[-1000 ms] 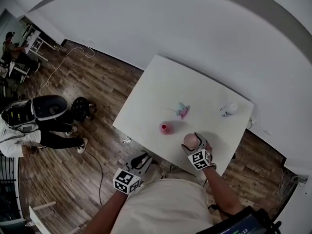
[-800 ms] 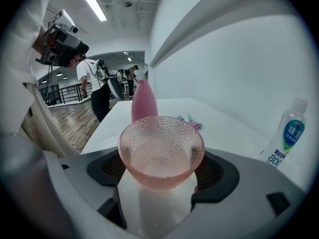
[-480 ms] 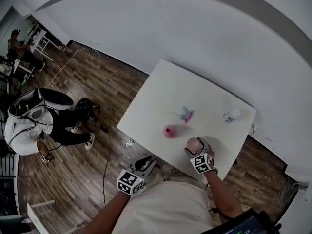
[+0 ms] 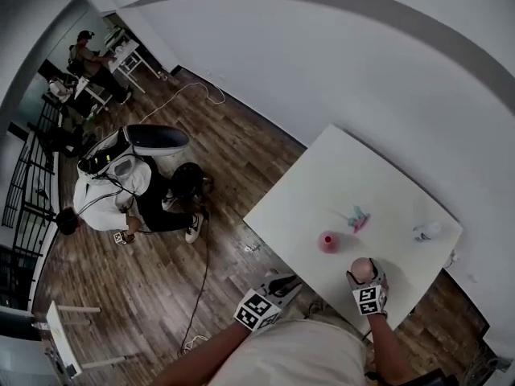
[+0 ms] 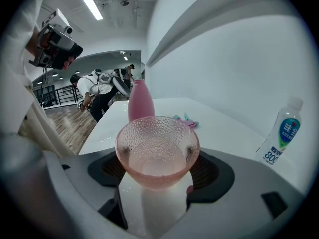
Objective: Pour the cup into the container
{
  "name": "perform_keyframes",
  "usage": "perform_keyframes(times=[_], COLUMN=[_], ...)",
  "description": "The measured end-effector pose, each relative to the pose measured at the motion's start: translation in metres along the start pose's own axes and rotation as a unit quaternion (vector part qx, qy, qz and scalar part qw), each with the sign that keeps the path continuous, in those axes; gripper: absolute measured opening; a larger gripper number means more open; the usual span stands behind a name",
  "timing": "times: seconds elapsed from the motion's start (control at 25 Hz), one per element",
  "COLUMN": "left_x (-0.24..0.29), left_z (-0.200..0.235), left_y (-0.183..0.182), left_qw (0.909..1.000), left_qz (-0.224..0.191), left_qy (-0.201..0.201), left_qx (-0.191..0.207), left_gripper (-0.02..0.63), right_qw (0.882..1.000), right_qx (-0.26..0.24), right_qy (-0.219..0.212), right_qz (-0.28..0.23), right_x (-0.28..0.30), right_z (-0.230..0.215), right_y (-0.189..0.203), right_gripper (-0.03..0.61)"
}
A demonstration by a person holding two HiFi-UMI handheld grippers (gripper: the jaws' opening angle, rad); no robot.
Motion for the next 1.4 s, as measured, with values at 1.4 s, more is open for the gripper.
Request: perform_keyframes(times=[1.4], left_x=[-0.005], left_z=[0.003], left_y=[-0.019], left_qw=[0.9993], left_qz=[-0.036], left_qy=[-0.007], left_qx=[-0.001], left_gripper=[0.089], right_qw=[0.999], right_qx=[0.029], right_qy=[0.014], right_qz=[0.005], right_x=[-0.05], right_z=[0.012], right_y=[-0.05], right_gripper=[0.379])
Point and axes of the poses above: the fingertips, and each gripper's own axes: x forward along the fingers, z to its left, y out of its underside, the point moved 6 cm from there along -x, backward along the fingers, and after that the axes turned 10 degrees about x, right-handed, at the moved point
